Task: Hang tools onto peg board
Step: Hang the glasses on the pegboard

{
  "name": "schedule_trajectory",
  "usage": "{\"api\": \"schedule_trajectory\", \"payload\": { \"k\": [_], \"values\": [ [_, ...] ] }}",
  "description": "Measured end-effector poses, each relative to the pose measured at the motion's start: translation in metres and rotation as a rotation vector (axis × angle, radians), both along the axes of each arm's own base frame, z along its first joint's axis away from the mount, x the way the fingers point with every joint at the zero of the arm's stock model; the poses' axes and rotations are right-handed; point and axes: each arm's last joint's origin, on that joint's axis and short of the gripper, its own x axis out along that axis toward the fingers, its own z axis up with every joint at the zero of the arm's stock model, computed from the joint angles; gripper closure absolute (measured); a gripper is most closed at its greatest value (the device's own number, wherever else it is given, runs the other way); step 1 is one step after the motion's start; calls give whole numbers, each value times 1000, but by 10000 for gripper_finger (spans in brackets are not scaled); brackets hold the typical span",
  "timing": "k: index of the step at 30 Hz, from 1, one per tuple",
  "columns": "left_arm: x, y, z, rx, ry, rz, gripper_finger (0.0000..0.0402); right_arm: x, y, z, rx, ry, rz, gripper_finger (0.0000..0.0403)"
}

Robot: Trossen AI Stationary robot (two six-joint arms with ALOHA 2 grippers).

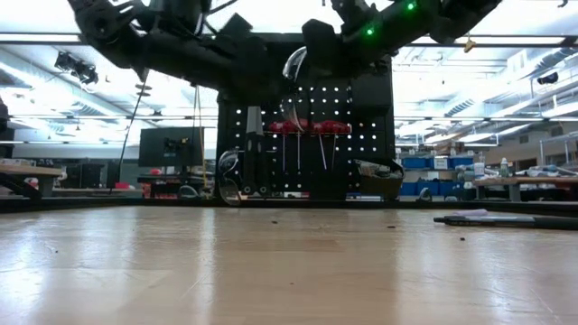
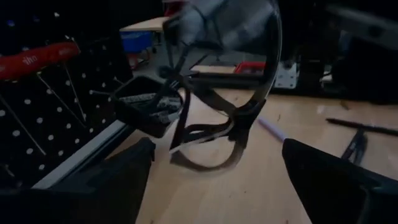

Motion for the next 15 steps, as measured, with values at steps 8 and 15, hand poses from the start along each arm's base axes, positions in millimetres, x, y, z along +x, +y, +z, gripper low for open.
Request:
{"api": "schedule_trajectory", "payload": {
  "k": [8, 15],
  "values": [
    [22, 0, 5, 38, -18, 80, 45, 0, 1, -2, 35, -4, 12, 368],
    [24, 2, 1, 56, -11, 142, 65, 1, 5, -3, 86, -36, 67, 379]
  ]
}}
